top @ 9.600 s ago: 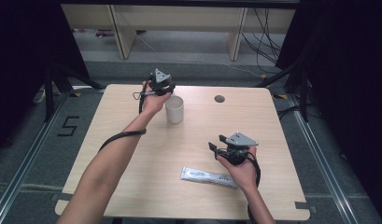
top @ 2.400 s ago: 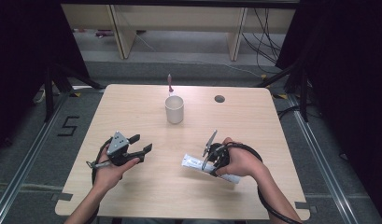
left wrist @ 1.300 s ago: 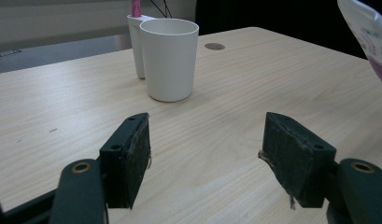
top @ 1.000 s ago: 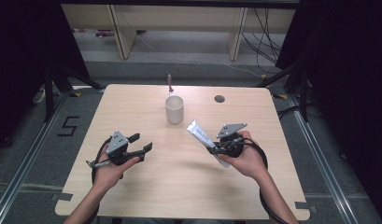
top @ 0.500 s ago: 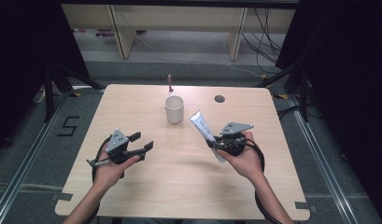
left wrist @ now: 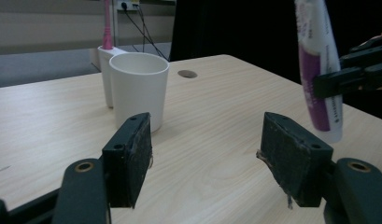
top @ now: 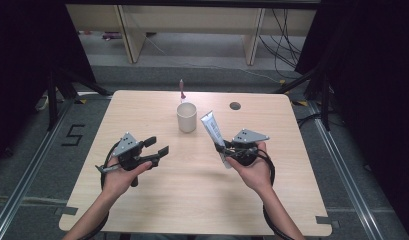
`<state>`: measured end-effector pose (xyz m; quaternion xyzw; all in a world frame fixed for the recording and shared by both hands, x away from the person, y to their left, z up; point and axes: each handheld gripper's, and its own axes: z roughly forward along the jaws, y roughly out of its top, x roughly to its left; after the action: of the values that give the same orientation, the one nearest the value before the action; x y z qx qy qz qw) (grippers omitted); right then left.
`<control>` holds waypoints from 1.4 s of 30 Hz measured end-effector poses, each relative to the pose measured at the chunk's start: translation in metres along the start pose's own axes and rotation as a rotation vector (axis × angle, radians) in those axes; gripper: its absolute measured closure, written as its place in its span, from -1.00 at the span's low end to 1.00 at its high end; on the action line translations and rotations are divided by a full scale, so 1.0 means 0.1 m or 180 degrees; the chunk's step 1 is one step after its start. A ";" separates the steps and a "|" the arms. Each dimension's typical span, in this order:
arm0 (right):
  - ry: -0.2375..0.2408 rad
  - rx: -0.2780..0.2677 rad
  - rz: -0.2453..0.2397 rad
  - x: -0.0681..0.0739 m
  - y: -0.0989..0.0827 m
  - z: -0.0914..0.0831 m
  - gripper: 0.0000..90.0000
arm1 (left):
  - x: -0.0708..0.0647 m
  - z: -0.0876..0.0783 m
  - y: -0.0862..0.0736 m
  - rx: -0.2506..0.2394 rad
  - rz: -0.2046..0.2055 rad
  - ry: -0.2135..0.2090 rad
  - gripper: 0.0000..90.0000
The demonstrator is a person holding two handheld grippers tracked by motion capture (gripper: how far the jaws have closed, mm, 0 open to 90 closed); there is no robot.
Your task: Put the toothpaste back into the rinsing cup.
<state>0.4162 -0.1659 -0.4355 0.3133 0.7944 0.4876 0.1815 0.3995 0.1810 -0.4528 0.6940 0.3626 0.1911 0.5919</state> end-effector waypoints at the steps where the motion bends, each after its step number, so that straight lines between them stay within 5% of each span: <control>1: -0.0028 -0.0050 -0.0032 0.00 0.00 0.02 0.64 | -0.01 0.02 0.03 -0.0007 0.0006 -0.0036 -0.24; 8: -0.0049 -0.0114 -0.0005 0.05 0.00 0.09 0.63 | -0.10 0.14 0.23 -0.0070 0.0032 -0.0213 -0.21; 9: -0.0017 -0.0076 0.0094 0.08 0.00 0.09 0.63 | -0.14 0.18 0.30 -0.0074 0.0064 -0.0280 -0.20; 13: -0.0038 -0.0124 -0.0012 0.06 0.01 0.11 0.63 | -0.22 0.28 0.39 -0.0079 0.0089 -0.0394 -0.17; 24: -0.0069 -0.0189 0.0015 0.13 0.04 0.18 0.64 | -0.40 0.60 0.51 -0.0101 -0.0100 -0.0653 -0.07; 40: -0.0078 -0.0188 -0.0073 0.15 0.06 0.21 0.64 | -0.51 0.88 0.52 -0.0084 -0.0285 -0.0715 0.06; 42: -0.0055 -0.0154 0.0035 0.18 0.06 0.21 0.63 | -0.50 0.90 0.51 -0.0083 -0.0314 -0.0721 0.10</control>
<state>0.4167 -0.1378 -0.4398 0.3174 0.7791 0.5050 0.1932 0.4427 0.0810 -0.4156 0.6847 0.3246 0.0868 0.6468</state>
